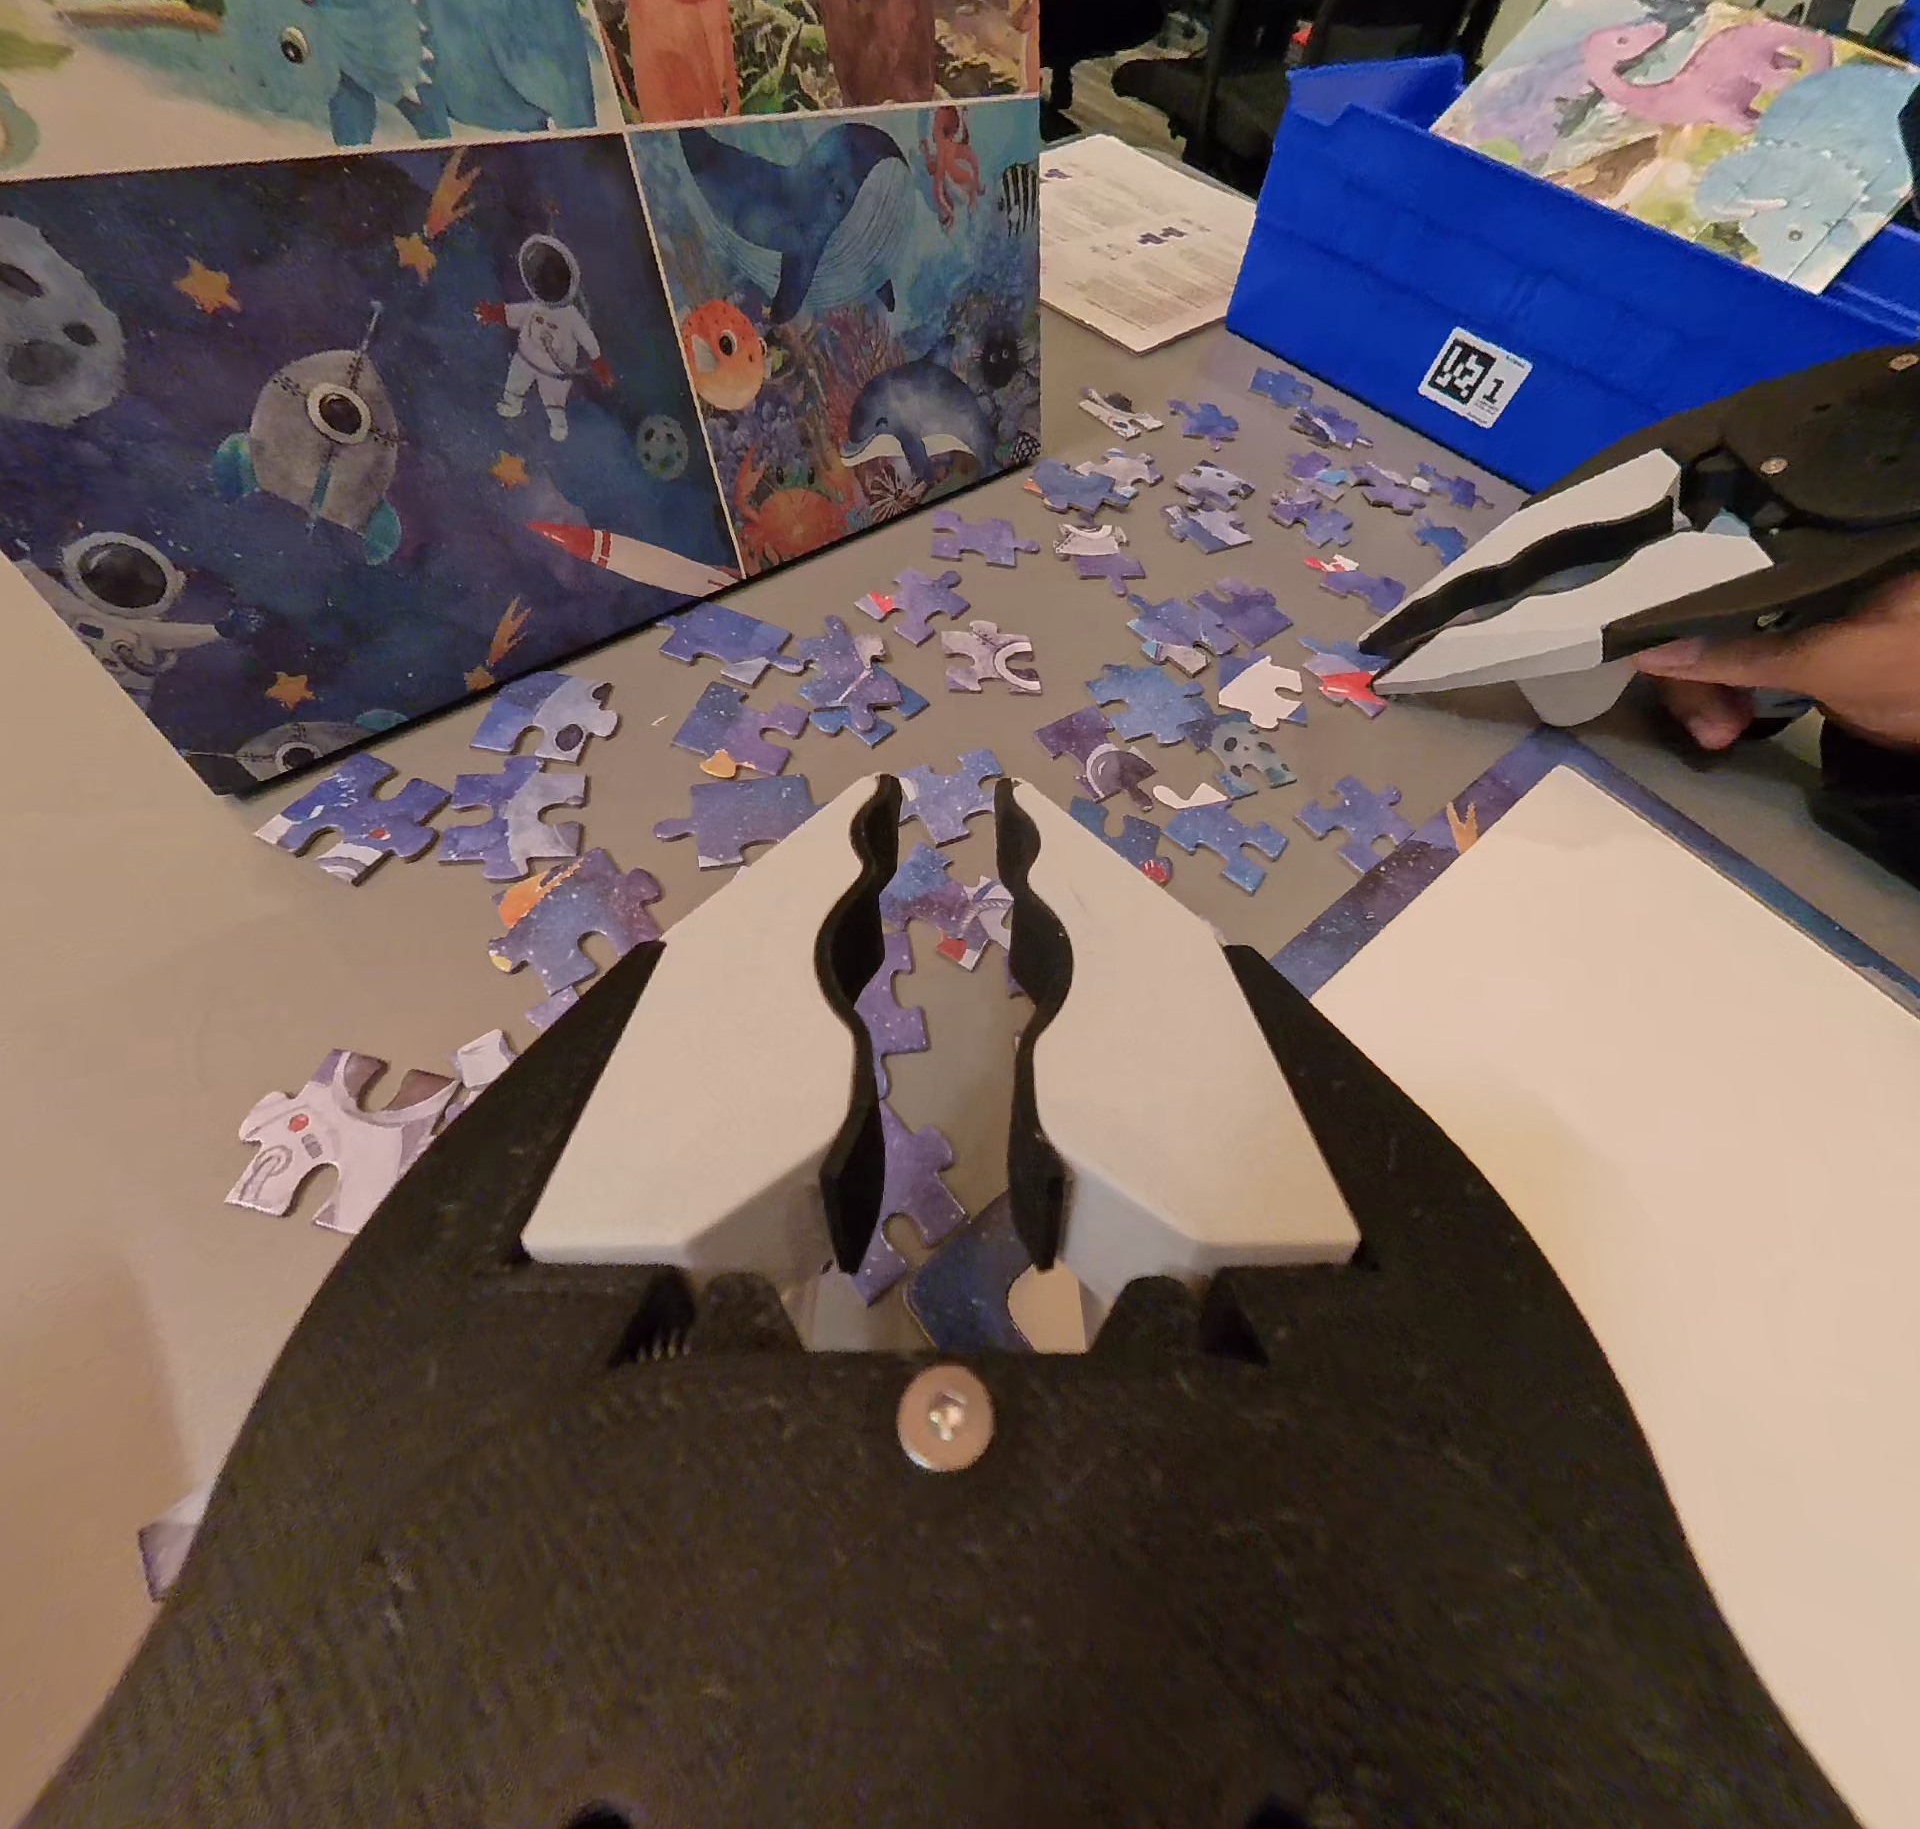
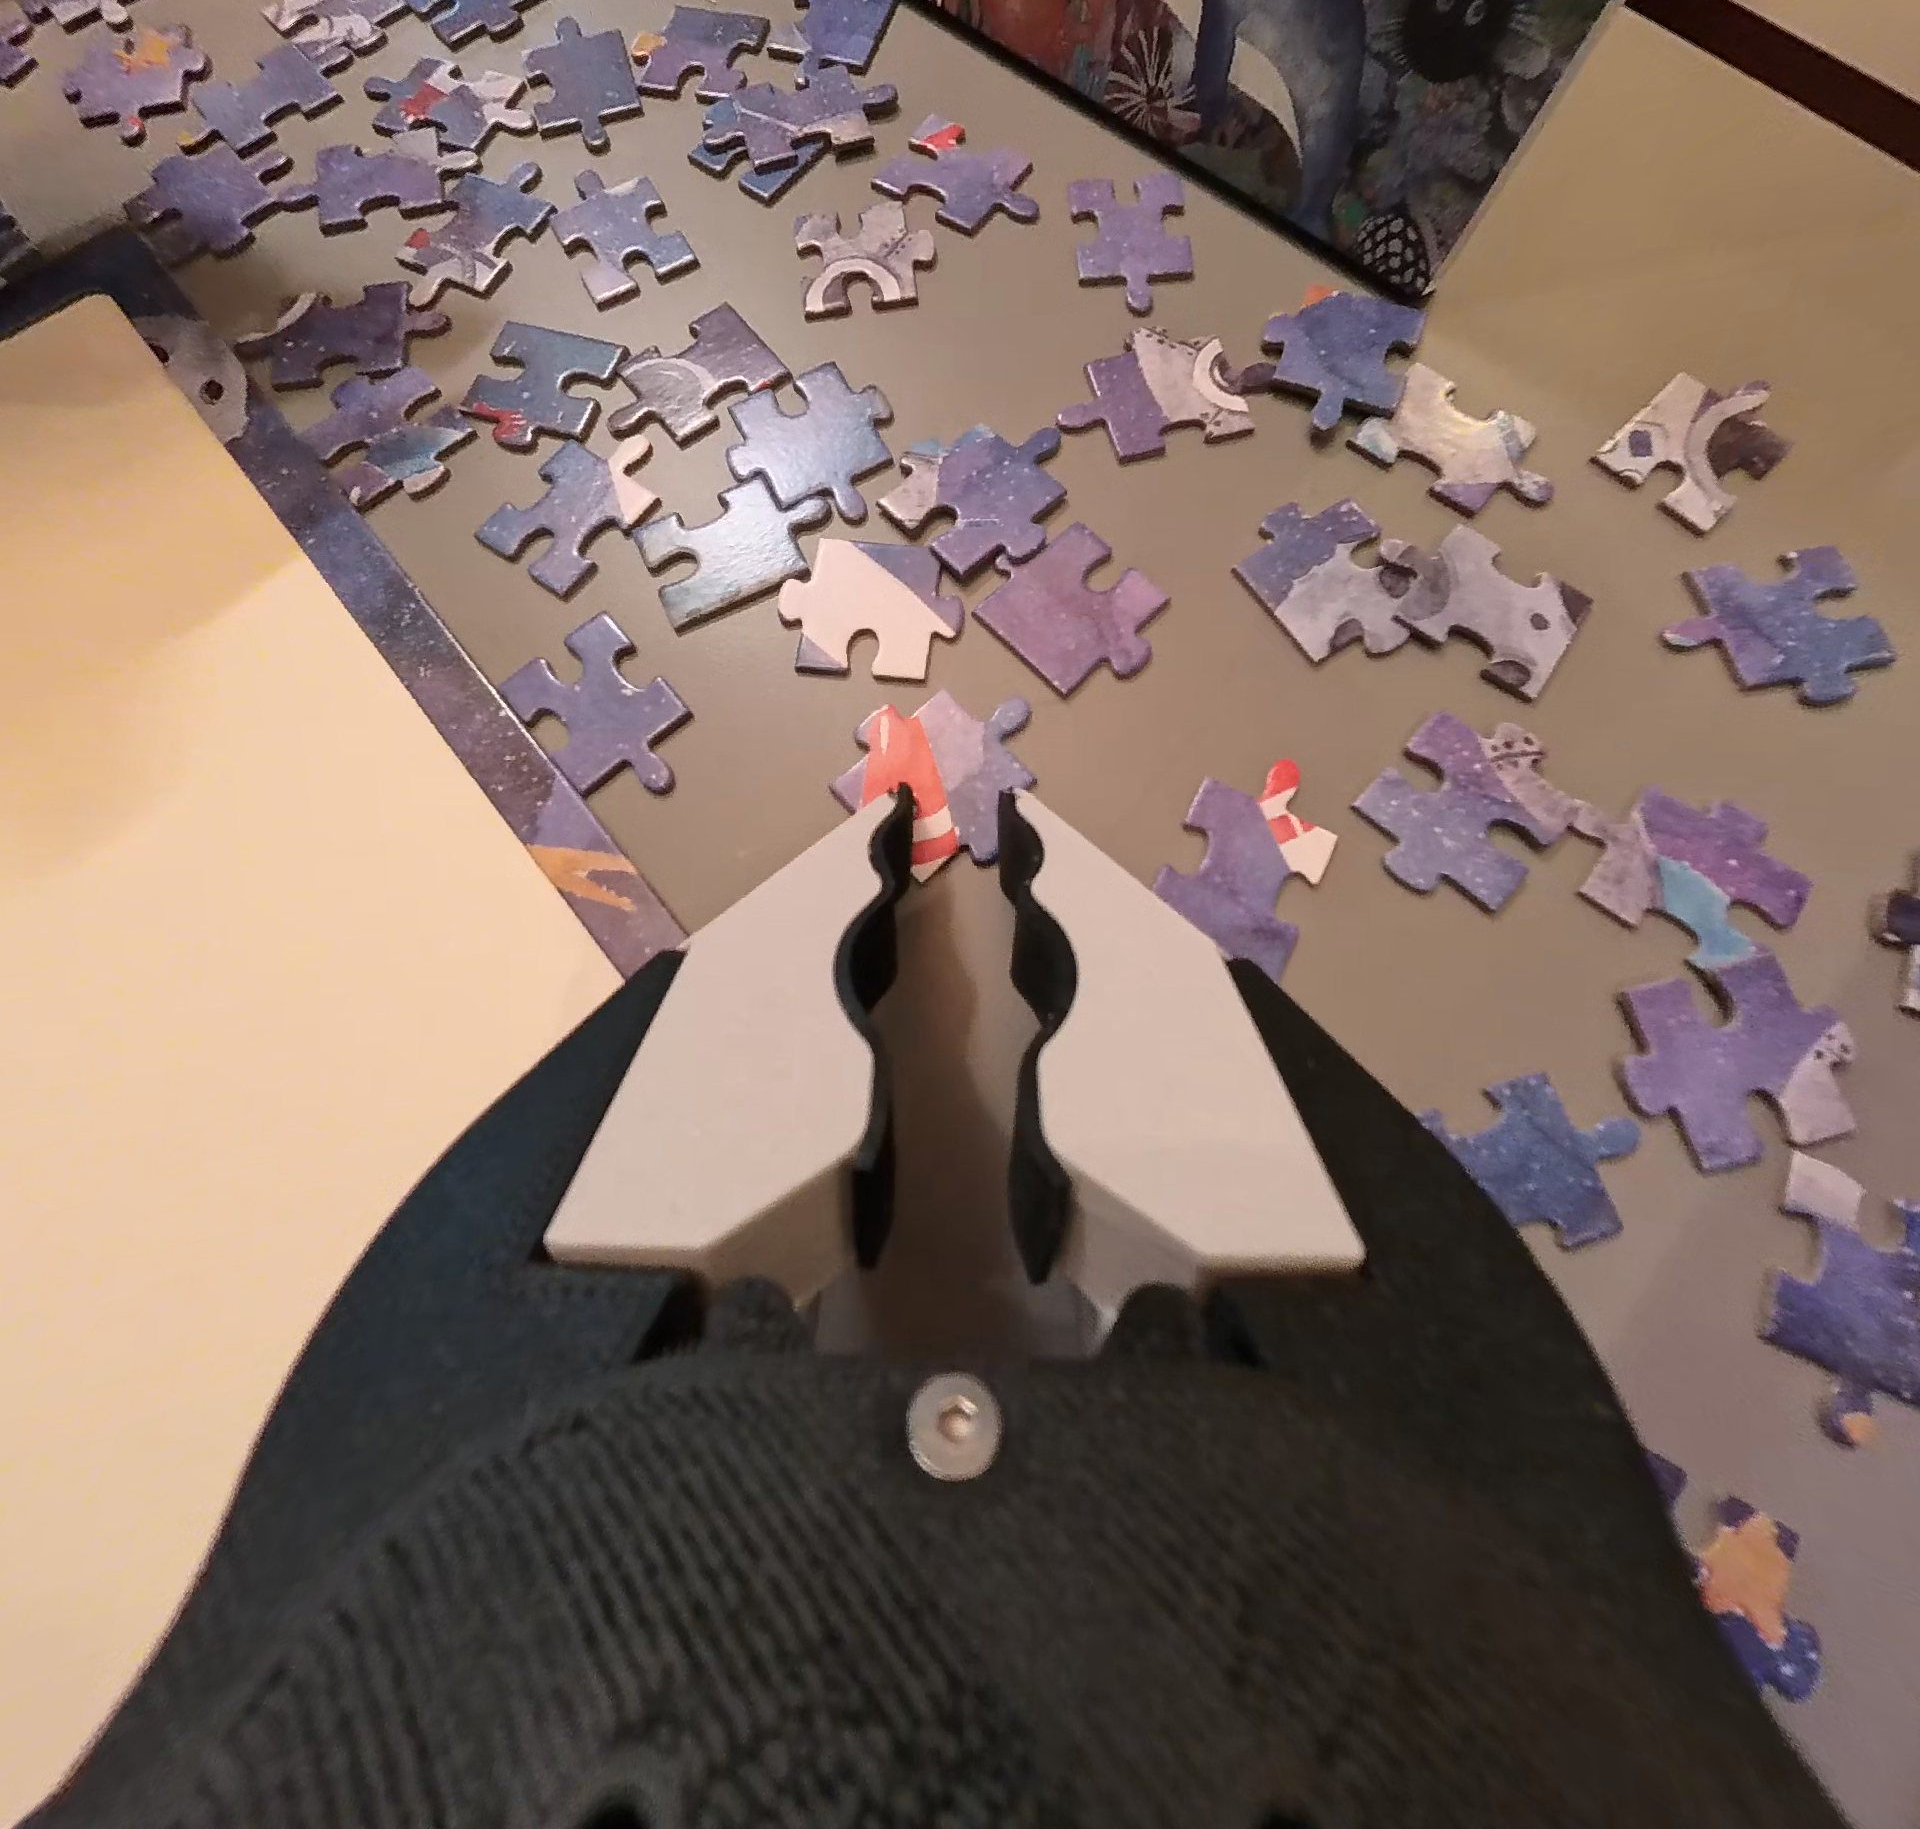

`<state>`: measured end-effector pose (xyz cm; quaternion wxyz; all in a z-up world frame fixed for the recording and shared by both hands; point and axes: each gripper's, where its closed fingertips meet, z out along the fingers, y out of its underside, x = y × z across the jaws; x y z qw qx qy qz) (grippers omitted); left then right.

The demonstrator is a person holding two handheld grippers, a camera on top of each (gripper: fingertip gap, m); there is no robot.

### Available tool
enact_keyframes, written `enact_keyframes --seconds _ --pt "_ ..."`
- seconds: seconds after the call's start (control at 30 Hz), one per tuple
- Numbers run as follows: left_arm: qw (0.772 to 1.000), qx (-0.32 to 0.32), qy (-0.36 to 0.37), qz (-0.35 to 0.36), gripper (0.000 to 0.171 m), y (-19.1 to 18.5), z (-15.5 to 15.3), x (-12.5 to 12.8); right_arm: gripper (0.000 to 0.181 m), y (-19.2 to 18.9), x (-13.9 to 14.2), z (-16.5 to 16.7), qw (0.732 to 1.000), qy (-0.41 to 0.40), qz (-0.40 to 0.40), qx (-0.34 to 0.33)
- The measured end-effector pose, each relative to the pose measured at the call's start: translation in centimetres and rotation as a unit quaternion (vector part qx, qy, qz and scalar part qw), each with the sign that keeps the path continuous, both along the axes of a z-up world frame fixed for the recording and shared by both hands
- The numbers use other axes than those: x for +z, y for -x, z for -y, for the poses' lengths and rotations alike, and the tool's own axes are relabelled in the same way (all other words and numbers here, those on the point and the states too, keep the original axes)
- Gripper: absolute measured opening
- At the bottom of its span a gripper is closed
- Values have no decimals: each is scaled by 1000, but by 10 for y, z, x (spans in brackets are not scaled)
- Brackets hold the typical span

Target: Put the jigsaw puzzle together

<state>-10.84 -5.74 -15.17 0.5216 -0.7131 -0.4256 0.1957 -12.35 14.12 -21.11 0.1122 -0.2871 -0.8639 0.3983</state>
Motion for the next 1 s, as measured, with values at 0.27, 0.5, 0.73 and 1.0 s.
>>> enact_keyframes --seconds 0.27,0.5,0.73,1.0 --pt "1000 -1 1 0 17 0 -1 0 11 4 9 -6 1000 9 -14 -10" --pt "1000 -1 1 -1 17 -1 -1 1 21 11 12 -15 999 14 -15 -34" --pt "1000 -2 2 -3 17 -1 -1 2 26 7 11 -10 999 28 -5 -19" --pt "1000 -4 4 0 18 -1 -2 0 33 0 -1 0 1000 -11 -11 8"
